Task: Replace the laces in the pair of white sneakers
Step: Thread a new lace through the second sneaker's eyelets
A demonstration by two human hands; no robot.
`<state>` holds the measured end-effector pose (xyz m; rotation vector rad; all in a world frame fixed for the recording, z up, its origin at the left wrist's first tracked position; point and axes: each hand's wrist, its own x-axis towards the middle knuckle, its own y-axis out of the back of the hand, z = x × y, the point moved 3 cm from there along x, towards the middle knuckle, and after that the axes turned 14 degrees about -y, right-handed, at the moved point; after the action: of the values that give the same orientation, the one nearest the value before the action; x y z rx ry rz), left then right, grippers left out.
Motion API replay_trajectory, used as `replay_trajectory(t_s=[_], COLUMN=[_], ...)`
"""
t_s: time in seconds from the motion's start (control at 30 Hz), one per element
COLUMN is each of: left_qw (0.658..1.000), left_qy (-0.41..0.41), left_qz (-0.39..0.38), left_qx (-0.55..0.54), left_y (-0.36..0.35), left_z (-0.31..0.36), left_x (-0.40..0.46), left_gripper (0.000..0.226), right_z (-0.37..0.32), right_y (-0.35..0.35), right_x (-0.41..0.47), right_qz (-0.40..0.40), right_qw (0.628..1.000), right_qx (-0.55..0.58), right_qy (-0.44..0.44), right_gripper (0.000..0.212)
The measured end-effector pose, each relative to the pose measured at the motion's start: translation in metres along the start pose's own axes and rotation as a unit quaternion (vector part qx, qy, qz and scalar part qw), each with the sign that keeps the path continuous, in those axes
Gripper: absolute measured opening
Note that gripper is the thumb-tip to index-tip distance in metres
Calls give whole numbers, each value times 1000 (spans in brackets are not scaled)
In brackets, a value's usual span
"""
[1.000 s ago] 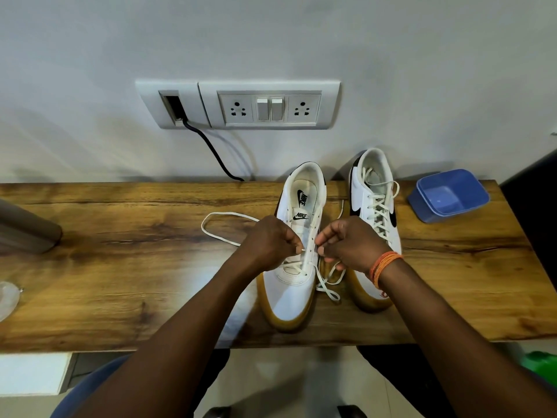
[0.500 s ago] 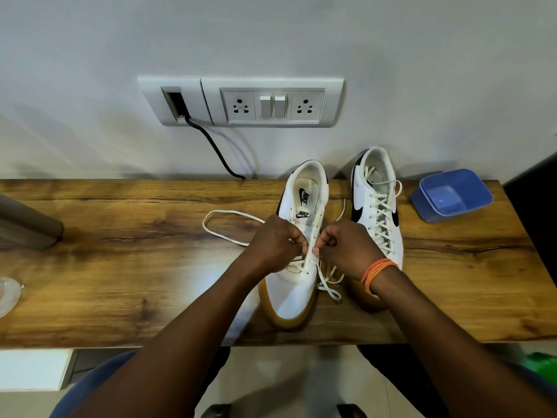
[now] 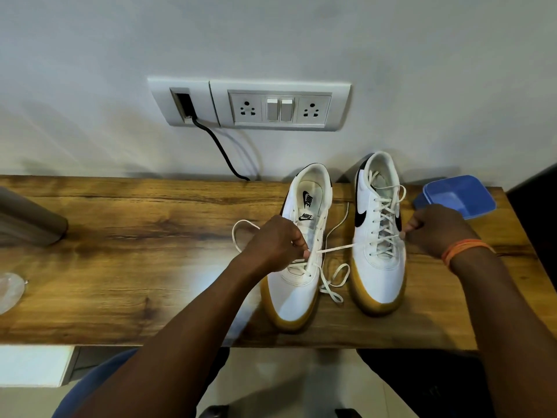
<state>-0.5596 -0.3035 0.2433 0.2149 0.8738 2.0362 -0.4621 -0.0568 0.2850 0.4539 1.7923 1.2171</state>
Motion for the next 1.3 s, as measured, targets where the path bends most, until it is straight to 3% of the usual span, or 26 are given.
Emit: replay_trajectory(t_s=[0.13,0.27,0.43,0.63,0.87,1.0,1.07,1.2,1.3], left_qw=[1000,1000,1000,999,999,997,998,994,995], left_qy=[7,15,20,22,24,25,20,8,-21], left_qz=[2,1,-1,-16,-38,-59,-26,80,92], left_qx=[3,0,-1,19,-1,-32,-61,-74,-38], left_y=[0,0,0,4,7,16,28,47,51], left_z=[1,1,1,4,2,1,-2,-10,-12], left_x=[0,-1,-1,-2,-1,-2,-2,1,2], left_gripper=[7,8,9,11,18,14,11,23,31], right_z=[-28,-57,-80,-71,-6,-25,-43,-66,-73], right_y=[-16,-32,-64,-52,0,-7,-15,-49,-66], right_x=[-13,-41,-60,-52,-7,-14,-27,-52,-57], right_qz=[24,77,-79,-91,11,22,27,-124,-142], right_qw=[998,989,986,988,1000,998,991,976,978], right_qx=[-38,45,40,2,14,54,99,133,99], right_qy=[37,116,144,127,-13,35,89,117,116], right_gripper=[16,9,13,14,14,7,4,5,14])
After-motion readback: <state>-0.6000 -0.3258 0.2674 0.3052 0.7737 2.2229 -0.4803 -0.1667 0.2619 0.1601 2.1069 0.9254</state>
